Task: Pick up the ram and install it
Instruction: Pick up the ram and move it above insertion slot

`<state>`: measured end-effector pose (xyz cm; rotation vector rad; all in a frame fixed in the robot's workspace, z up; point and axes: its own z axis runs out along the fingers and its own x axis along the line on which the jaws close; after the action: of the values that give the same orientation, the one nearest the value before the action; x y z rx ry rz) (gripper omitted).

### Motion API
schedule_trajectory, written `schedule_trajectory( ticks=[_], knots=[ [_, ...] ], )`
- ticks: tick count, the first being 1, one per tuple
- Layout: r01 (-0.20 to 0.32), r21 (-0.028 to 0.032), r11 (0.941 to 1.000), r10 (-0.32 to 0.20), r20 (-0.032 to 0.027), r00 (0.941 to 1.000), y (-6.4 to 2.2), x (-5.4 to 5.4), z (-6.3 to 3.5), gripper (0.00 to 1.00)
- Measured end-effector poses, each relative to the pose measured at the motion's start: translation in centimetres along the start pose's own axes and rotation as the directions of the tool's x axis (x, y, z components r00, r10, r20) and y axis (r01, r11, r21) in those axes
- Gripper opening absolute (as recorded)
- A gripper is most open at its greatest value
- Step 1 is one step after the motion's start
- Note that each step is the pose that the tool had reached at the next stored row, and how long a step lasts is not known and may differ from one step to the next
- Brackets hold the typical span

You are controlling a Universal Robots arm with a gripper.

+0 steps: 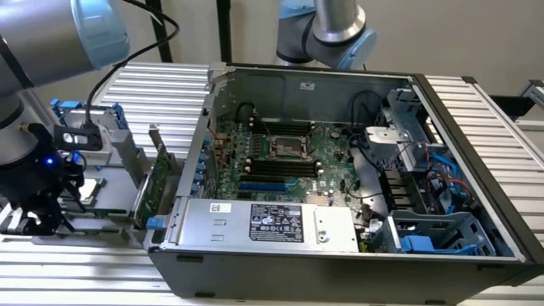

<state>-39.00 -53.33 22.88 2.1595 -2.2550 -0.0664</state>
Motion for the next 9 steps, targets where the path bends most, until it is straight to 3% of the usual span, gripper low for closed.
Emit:
schedule_trajectory(
  ticks=[9],
  knots=[
    [0.009, -0.0001, 1.0000, -0.009, -0.0003, 1.0000, -0.36, 0.2, 1.63, 1.00]
  ],
)
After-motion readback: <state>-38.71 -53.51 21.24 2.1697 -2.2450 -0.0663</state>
